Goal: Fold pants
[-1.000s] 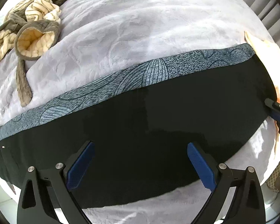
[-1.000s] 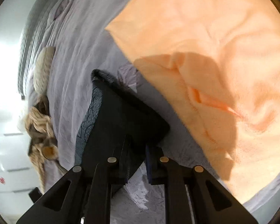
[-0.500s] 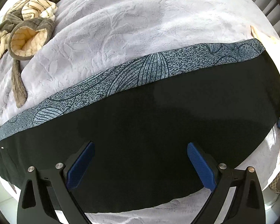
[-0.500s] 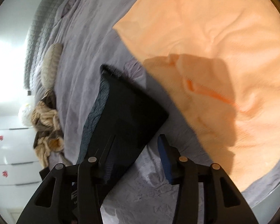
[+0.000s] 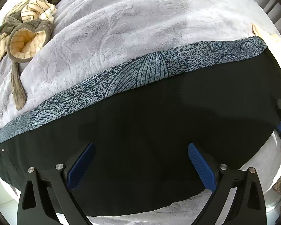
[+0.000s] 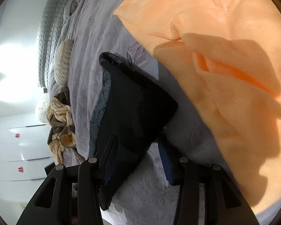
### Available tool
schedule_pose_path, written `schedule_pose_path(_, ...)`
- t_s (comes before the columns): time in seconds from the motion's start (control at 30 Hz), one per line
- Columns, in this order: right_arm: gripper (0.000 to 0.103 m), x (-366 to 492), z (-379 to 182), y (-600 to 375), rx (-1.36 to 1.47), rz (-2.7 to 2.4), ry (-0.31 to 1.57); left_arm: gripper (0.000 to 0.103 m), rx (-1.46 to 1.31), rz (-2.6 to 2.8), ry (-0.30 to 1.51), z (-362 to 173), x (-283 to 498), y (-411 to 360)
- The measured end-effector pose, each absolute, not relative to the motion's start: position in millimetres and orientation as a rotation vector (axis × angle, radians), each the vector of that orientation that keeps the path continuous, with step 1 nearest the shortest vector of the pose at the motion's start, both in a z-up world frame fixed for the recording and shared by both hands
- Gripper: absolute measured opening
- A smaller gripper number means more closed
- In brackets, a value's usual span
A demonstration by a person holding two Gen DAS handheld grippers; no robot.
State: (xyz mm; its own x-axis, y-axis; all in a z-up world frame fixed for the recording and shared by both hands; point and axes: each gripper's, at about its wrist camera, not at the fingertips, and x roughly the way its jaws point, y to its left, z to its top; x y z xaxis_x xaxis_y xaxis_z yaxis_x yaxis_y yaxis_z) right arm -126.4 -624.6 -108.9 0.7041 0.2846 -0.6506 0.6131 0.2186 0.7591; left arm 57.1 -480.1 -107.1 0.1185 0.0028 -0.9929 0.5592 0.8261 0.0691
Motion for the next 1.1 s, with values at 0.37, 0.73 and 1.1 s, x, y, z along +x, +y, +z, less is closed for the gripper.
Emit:
schedule_pose_path(0.37, 0.017, -95.7, -120.5, -626.8, 1.404, -0.201, 0.746, 0.097, 0.487, -0.418, 1.347, -94.0, 54.6, -481.3)
schedule_pose_path(0.73, 0.014, -91.4, -70.1, -613.0, 1.311, -0.063, 0.648, 0.095, 0.431, -0.433, 1.334, -123.8, 79.6, -515.6)
schedule_pose_path(1.1, 0.014, -61.2, 4.4, -566.2, 0.981, -0.046, 0.721, 0.095, 0.369, -0.487, 1.274, -86.7, 100.2, -435.2)
